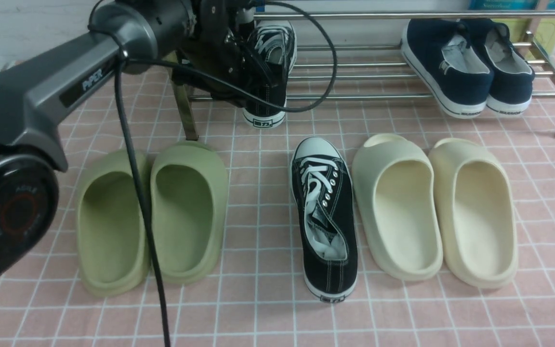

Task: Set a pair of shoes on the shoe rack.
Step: Use the left arm to put a shoe into the shoe rack, then use the left arm to grab the shoe closest to it

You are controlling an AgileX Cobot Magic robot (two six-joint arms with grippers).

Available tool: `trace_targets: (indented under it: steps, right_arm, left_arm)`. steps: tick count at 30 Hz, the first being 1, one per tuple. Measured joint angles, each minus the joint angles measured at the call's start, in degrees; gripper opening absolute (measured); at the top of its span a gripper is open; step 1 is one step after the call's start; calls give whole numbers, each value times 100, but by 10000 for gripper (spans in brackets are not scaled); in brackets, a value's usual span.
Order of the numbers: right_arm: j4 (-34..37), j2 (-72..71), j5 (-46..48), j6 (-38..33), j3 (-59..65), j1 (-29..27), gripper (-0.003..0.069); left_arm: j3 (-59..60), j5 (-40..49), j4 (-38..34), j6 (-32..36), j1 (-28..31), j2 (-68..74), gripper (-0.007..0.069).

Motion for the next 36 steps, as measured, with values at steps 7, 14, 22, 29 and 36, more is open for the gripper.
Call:
trace_targets:
  steps: [7, 14, 22, 29, 36]
  right_arm:
    - [0, 0, 0, 0, 0, 0, 240]
    - [0, 0, 0, 0, 0, 0, 240]
    - [0, 0, 0, 0, 0, 0, 240]
    - [0, 0, 0, 0, 0, 0, 240]
    - [0, 0, 0, 0, 0, 0, 240]
  left_arm:
    - [443, 1132, -433, 1175, -499, -703, 5]
    - [2908, -834, -521, 1182, -1588, -1841, 10]
    - [4027, -2627, -402, 363, -1777, -1866, 84]
    - [4036, -2806, -166, 208, -1772, -1698, 370]
    - [4036, -2834, -162, 163, -1772, -1335, 443]
